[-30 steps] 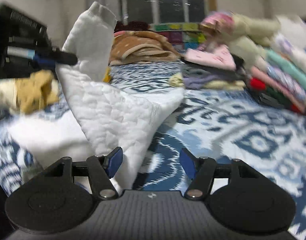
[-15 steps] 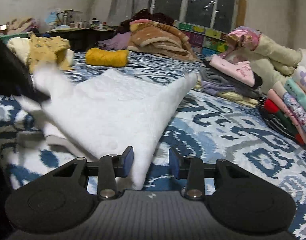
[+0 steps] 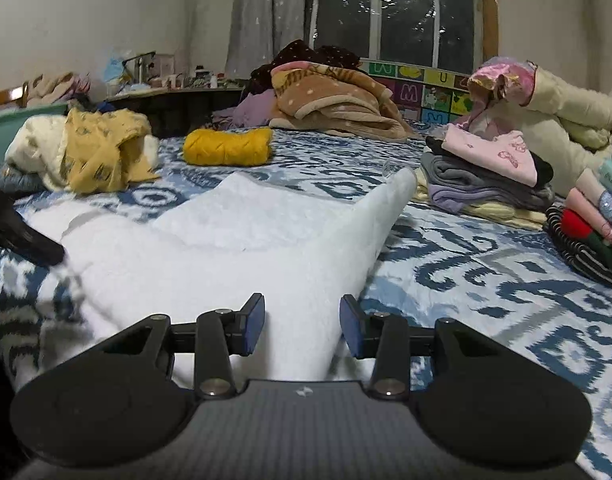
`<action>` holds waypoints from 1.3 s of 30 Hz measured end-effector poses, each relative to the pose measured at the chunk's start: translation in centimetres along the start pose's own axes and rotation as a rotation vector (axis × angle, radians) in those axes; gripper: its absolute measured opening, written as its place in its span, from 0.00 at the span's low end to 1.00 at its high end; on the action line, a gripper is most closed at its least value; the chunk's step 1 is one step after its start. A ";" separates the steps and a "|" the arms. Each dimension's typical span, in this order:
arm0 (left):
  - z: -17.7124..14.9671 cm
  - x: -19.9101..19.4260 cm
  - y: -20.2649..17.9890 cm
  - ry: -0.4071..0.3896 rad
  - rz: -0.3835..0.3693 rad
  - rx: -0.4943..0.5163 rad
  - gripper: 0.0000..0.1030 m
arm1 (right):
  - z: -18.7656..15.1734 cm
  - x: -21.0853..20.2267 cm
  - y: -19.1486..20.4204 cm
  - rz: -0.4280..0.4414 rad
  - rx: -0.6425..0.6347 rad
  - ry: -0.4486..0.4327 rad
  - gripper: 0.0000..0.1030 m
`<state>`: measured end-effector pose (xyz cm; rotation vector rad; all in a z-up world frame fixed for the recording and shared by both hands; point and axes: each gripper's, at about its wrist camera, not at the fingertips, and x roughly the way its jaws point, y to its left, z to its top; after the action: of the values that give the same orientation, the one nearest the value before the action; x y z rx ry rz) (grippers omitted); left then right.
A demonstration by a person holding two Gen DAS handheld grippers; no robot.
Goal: Fold clothes
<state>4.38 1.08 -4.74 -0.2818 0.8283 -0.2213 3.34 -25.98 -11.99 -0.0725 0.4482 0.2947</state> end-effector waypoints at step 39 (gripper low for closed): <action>13.8 21.6 -11.7 0.159 -0.086 0.203 0.14 | 2.8 7.7 -3.9 0.269 -0.012 0.136 0.51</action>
<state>27.95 -14.19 -6.96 -0.1101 0.9436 -0.4094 12.28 -27.30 -12.83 -0.0438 0.5928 0.5596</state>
